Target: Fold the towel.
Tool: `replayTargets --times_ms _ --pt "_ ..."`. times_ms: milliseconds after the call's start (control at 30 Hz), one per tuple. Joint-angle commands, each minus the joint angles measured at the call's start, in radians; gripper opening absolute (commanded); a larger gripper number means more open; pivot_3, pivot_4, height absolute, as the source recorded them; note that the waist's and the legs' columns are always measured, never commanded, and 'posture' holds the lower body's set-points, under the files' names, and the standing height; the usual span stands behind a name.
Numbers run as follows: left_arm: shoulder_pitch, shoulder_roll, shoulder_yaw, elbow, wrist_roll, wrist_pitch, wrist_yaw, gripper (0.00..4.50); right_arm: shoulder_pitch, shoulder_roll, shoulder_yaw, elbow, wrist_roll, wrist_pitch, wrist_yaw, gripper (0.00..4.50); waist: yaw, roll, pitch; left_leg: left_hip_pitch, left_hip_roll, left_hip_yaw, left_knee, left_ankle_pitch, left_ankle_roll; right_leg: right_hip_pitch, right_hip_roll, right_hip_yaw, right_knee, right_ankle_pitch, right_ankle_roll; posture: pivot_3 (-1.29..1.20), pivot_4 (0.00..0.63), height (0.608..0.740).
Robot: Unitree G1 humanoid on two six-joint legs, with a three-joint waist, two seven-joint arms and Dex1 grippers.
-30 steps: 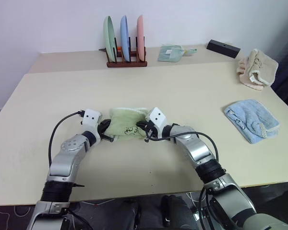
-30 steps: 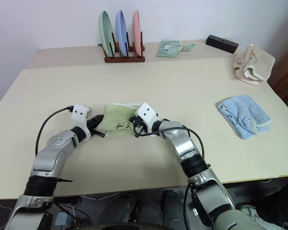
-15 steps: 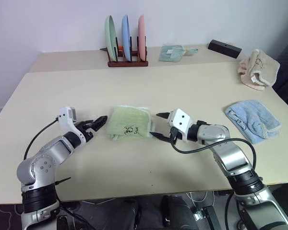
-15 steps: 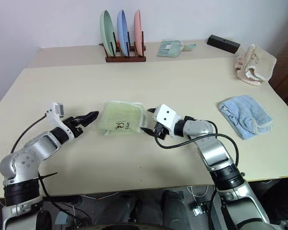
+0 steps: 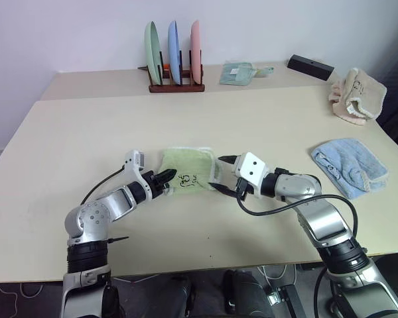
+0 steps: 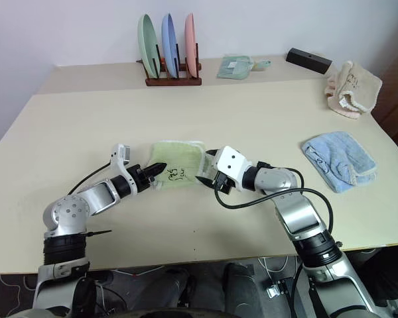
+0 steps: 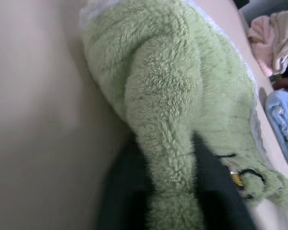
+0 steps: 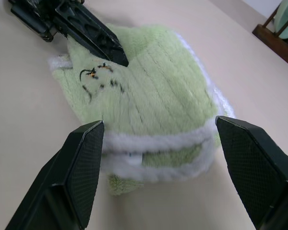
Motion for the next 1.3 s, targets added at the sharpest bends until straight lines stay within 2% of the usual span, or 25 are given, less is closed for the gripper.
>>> replayTargets --times_ms 33,100,233,433,700,800,900,1033,1200,1300 --pt "0.008 -0.029 0.028 -0.063 0.024 -0.095 0.044 0.07 -0.002 -0.007 -0.021 -0.054 -0.001 -0.011 -0.011 3.76 0.0 0.0 0.0 0.0 0.0 0.0 0.0 0.0 0.0 0.0 0.0 0.0 0.0 0.0 0.0 0.0 0.15 0.74" --pt "0.005 -0.045 0.07 -0.08 0.05 -0.177 0.096 0.07 -0.005 -0.008 -0.019 -0.054 -0.004 -0.014 -0.012 3.76 0.0 0.0 0.0 0.0 0.0 0.0 0.0 0.0 0.0 0.0 0.0 0.0 0.0 0.0 0.0 0.0 0.15 0.74" --pt "0.001 -0.077 0.261 -0.083 0.108 -0.405 0.311 0.07 -0.013 -0.012 -0.021 -0.047 -0.006 -0.025 -0.009 3.76 -0.004 0.0 0.0 0.0 0.001 0.0 0.0 0.0 0.0 -0.001 0.0 0.0 0.0 0.0 0.0 0.0 0.15 0.74" --pt "0.071 -0.128 0.446 -0.104 0.104 -0.572 0.517 0.07 -0.021 -0.01 -0.008 -0.027 -0.006 -0.048 0.002 3.76 0.004 -0.001 0.0 0.0 0.0 0.001 0.0 0.0 -0.001 0.001 0.0 0.0 -0.001 0.0 0.0 0.0 0.15 0.74" --pt "0.135 -0.222 0.517 -0.143 -0.057 -0.608 0.64 0.07 -0.049 0.006 0.018 0.025 -0.014 -0.092 0.025 3.76 0.003 -0.004 0.0 0.001 0.0 0.0 0.001 -0.001 -0.001 0.002 0.0 0.0 -0.001 0.0 0.0 0.0 0.15 0.74" --pt "0.175 -0.216 0.483 -0.193 -0.078 -0.611 0.612 1.09 -0.044 0.007 0.027 0.03 -0.024 -0.106 0.027 3.76 0.0 -0.004 0.0 0.001 0.001 0.0 0.0 -0.001 -0.001 0.001 0.0 0.0 -0.001 0.0 0.0 0.0 0.15 0.74" --pt "0.211 -0.203 0.472 -0.237 -0.137 -0.593 0.61 2.47 -0.038 0.01 0.027 0.021 -0.024 -0.104 0.026 3.76 0.001 -0.004 0.0 0.001 0.001 0.0 0.0 -0.001 -0.001 0.001 0.001 0.0 -0.001 0.0 0.0 0.0 0.15 0.74" --pt "0.332 -0.14 0.435 -0.312 -0.263 -0.49 0.54 4.3 -0.032 0.003 0.017 0.015 -0.027 -0.103 0.024 3.76 0.0 -0.004 0.0 0.001 0.001 0.0 0.0 -0.001 -0.001 0.001 0.001 0.0 -0.001 0.0 0.0 0.0 0.15 0.74" --pt "0.553 -0.02 0.316 -0.46 -0.279 -0.396 0.353 4.3 -0.025 -0.017 -0.01 0.019 -0.024 -0.101 0.025 3.76 0.001 -0.004 0.0 0.001 0.001 0.001 -0.001 -0.001 -0.001 0.001 0.001 0.001 -0.001 0.0 0.0 0.0 0.15 0.74" --pt "0.614 0.096 0.174 -0.552 -0.164 -0.386 0.233 4.3 -0.025 -0.026 -0.026 0.035 -0.019 -0.1 0.026 3.76 0.007 -0.004 0.0 0.001 0.001 0.0 0.0 -0.001 -0.001 0.002 0.001 0.001 -0.001 0.0 0.0 0.0 0.15 0.74"
